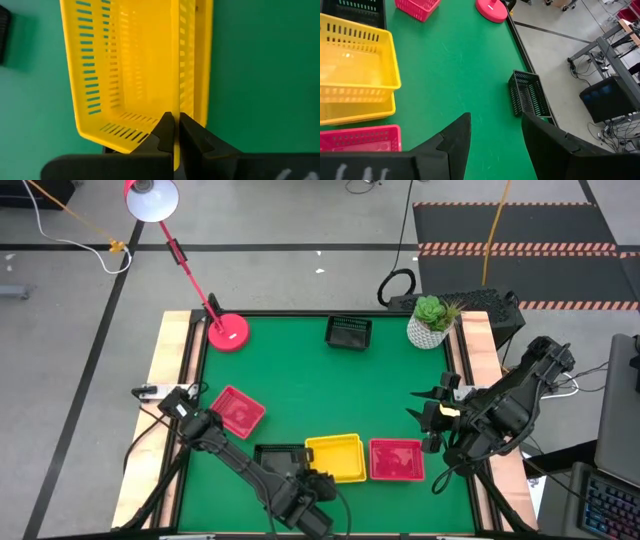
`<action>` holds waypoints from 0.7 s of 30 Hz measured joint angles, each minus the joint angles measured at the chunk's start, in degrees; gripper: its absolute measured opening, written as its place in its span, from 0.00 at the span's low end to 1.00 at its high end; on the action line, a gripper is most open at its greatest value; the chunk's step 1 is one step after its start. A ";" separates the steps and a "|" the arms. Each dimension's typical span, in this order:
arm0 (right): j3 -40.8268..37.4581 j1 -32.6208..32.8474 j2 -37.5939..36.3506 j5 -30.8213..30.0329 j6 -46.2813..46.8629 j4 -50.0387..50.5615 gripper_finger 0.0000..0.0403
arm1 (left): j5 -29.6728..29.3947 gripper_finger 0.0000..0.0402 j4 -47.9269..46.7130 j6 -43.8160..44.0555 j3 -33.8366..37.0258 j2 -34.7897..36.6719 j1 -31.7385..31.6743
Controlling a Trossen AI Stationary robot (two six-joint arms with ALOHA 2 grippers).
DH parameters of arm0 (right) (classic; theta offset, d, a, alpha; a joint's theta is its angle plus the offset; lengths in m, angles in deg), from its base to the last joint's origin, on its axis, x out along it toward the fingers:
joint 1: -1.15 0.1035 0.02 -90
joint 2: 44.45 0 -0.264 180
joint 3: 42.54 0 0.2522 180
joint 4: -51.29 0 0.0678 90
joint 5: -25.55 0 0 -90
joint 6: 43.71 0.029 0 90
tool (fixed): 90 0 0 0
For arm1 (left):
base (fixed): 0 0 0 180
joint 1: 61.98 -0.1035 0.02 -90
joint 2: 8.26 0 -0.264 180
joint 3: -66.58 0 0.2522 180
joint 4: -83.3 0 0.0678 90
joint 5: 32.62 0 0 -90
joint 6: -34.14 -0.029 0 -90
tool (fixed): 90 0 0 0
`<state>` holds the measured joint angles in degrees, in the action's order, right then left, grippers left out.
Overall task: Stack baskets by color
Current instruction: Stack the top yellow bin on top of the bottom yellow bin
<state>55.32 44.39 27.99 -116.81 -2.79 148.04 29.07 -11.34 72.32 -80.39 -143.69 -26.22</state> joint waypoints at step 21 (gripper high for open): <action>0.00 0.00 0.00 0.00 0.00 0.00 0.42 | -0.03 0.06 3.14 -0.10 6.05 -0.05 -1.34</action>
<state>55.32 44.39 27.99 -116.81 -2.79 148.04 29.04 -8.20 72.22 -74.34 -143.74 -27.56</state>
